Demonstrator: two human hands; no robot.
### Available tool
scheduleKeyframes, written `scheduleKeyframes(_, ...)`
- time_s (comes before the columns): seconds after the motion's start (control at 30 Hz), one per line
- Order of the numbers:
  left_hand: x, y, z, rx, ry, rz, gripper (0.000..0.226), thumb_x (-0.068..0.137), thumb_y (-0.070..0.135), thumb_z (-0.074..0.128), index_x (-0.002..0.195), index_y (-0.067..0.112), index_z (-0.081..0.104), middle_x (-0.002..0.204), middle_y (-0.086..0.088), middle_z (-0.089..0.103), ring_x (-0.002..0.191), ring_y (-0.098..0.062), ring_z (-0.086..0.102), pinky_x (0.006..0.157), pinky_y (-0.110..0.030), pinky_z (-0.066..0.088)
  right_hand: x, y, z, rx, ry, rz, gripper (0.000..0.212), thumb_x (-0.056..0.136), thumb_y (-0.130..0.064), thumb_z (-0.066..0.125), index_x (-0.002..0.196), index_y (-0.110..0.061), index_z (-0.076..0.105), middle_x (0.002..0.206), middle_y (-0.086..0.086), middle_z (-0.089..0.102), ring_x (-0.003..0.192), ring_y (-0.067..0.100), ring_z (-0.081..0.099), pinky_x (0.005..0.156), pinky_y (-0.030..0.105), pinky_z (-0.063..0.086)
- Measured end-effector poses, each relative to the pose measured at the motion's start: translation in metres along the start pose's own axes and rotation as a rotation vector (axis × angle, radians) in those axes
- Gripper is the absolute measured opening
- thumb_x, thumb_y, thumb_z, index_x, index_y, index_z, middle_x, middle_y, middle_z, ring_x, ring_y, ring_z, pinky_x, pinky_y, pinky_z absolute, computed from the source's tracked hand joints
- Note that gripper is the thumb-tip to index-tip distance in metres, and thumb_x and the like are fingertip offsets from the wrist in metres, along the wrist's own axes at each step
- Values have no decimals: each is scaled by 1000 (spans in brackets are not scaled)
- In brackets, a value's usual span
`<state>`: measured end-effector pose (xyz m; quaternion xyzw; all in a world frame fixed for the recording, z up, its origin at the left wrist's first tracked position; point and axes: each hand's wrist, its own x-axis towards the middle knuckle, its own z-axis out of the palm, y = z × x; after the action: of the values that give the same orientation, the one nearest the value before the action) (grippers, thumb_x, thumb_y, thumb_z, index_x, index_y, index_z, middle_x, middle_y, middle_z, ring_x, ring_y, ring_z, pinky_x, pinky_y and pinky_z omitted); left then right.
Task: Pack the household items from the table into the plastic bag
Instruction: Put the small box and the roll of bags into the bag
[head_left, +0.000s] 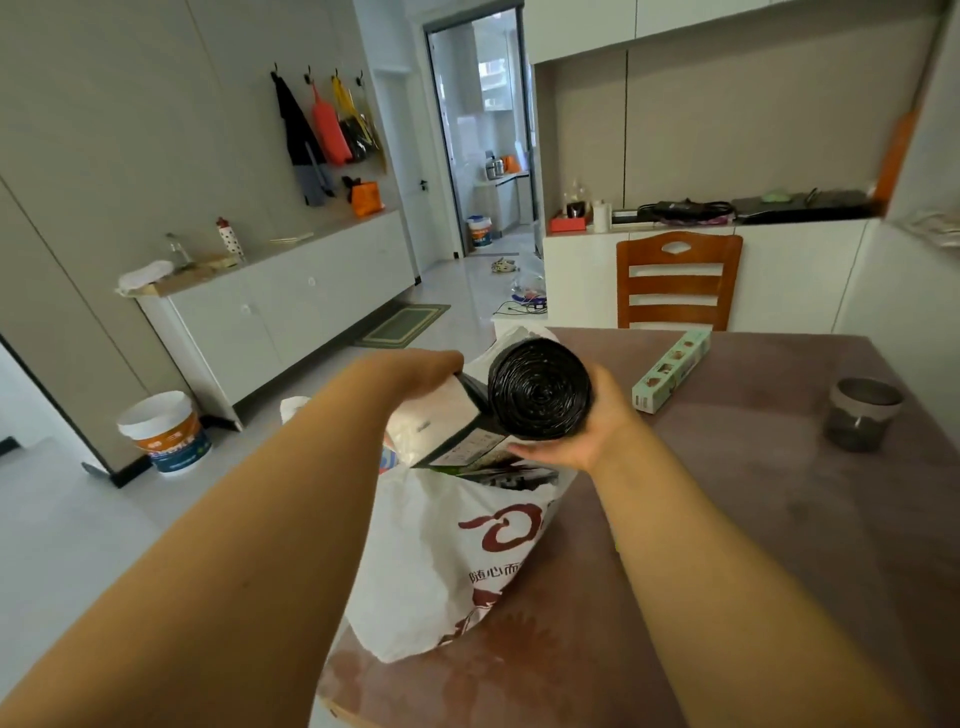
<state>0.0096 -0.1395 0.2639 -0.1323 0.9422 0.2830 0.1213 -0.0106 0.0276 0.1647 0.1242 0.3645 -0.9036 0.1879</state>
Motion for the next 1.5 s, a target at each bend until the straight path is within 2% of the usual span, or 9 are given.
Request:
scheduleKeyframes(0.33, 46, -9, 17, 363, -46, 114, 88, 89, 74, 13, 151, 13, 31, 159, -11, 29, 147, -32, 25, 120, -50, 15, 41, 7, -11, 142, 153, 21, 44, 78, -44, 53, 110, -16, 66, 113, 18, 64, 102, 40, 59, 98, 78, 25)
scheduleKeyframes(0.5, 47, -23, 4, 436, -193, -123, 91, 85, 78, 23, 150, 15, 31, 151, -14, 42, 126, -40, 52, 111, -52, 36, 54, 15, -10, 67, 213, -37, 41, 81, -47, 56, 104, -15, 65, 107, 17, 64, 98, 38, 58, 99, 65, 34)
scheduleKeyframes(0.6, 47, -22, -4, 493, -210, -52, 85, 91, 71, 22, 125, 2, 59, 114, -19, 64, 97, -33, 60, 95, -44, 50, 62, 20, -4, -41, 205, -73, 39, 77, -42, 63, 109, -20, 67, 112, 17, 68, 103, 39, 63, 87, 56, 51)
scheduleKeyframes(0.73, 51, -17, -14, 440, -120, 187, 78, 93, 67, 18, 65, 8, 61, 59, -4, 40, 54, -19, 37, 68, -33, 45, 64, 28, 17, -346, 229, 24, 68, 55, -42, 77, 117, -20, 62, 113, 16, 67, 102, 38, 64, 85, 53, 54)
scheduleKeyframes(0.8, 52, -16, -17, 390, -120, 237, 74, 93, 67, 18, 64, 9, 55, 60, -4, 42, 53, -18, 35, 67, -32, 41, 68, 34, 21, -570, 254, 122, 85, 50, -49, 78, 125, -19, 53, 121, 13, 59, 110, 38, 57, 94, 53, 50)
scheduleKeyframes(0.97, 57, -16, -11, 374, -149, 291, 72, 93, 66, 20, 61, 11, 53, 62, -5, 42, 54, -16, 34, 67, -31, 40, 58, 35, 26, -818, 286, 130, 65, 89, -51, 54, 140, -16, 38, 141, 13, 44, 127, 36, 45, 106, 48, 41)
scheduleKeyframes(1.13, 56, -15, -8, 351, -163, 323, 75, 94, 65, 20, 63, 8, 58, 66, -10, 56, 65, -23, 52, 85, -38, 53, 55, 15, 25, -959, 306, -87, 49, 92, -44, 51, 122, -6, 56, 115, 18, 64, 104, 29, 64, 87, 37, 54)
scheduleKeyframes(1.3, 54, -8, -3, 422, -156, 345, 82, 93, 65, 15, 92, 8, 73, 103, -10, 74, 89, -22, 67, 102, -43, 46, 46, 8, 31, -987, 255, -194, 42, 94, -41, 50, 106, -4, 64, 93, 13, 69, 78, 22, 65, 82, 34, 54)
scheduleKeyframes(1.5, 47, 3, 7, 461, -110, 426, 78, 94, 64, 15, 110, 11, 70, 116, -8, 71, 109, -24, 62, 113, -48, 32, 35, 13, 28, -1073, 220, -190, 46, 95, -43, 47, 123, -7, 57, 109, 14, 69, 84, 22, 66, 69, 28, 52)
